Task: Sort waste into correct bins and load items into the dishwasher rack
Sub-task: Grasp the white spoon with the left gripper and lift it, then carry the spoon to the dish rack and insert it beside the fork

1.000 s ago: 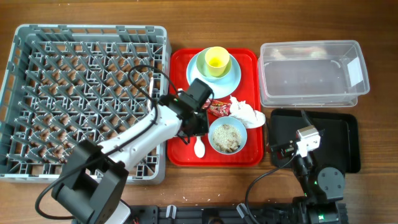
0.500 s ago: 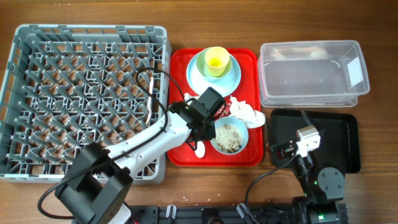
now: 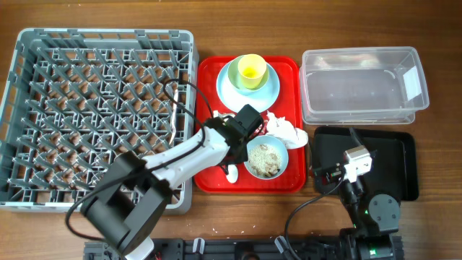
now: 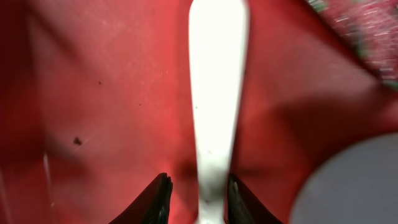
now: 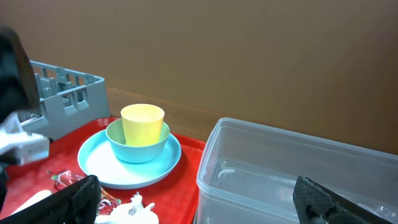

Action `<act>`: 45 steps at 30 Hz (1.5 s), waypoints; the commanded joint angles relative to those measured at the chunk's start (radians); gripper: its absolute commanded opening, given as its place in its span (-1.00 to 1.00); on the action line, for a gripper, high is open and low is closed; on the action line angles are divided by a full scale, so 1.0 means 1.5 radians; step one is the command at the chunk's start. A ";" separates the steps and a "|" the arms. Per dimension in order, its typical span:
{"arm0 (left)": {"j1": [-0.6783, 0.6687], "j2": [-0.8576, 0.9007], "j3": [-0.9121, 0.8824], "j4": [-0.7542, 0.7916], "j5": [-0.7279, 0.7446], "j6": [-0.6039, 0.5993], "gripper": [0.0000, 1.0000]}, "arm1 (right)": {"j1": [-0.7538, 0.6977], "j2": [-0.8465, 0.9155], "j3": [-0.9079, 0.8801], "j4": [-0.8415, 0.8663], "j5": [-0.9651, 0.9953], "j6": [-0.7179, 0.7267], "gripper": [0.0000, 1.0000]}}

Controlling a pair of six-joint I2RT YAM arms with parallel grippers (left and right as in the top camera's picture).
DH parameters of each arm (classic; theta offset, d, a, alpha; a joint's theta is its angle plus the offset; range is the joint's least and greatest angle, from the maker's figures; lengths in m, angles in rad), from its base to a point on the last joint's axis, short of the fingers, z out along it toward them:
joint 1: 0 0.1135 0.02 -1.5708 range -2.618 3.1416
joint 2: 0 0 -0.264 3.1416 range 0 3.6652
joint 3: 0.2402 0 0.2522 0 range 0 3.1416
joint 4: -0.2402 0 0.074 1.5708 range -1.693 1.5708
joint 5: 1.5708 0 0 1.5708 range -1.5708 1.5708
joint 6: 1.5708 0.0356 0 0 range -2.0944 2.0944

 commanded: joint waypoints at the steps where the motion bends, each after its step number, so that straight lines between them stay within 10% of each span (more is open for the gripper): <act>1: -0.003 0.033 0.003 0.007 -0.011 -0.006 -0.47 | -0.001 -0.005 -0.001 0.002 -0.006 -0.003 0.99; 6: -0.003 0.035 0.003 0.012 -0.016 -0.006 -0.92 | -0.001 -0.005 -0.001 0.002 -0.006 -0.003 0.99; 25: 0.142 -0.297 0.134 -0.130 -0.201 0.329 -0.92 | -0.001 -0.005 -0.001 0.002 -0.006 -0.003 1.00; 34: 0.368 -0.206 0.134 -0.164 -0.084 0.414 -0.92 | -0.001 -0.005 -0.001 0.002 -0.006 -0.003 1.00; 45: 0.391 -0.045 0.134 -0.141 -0.063 0.468 -0.92 | -0.001 -0.005 -0.001 0.002 -0.006 -0.003 0.98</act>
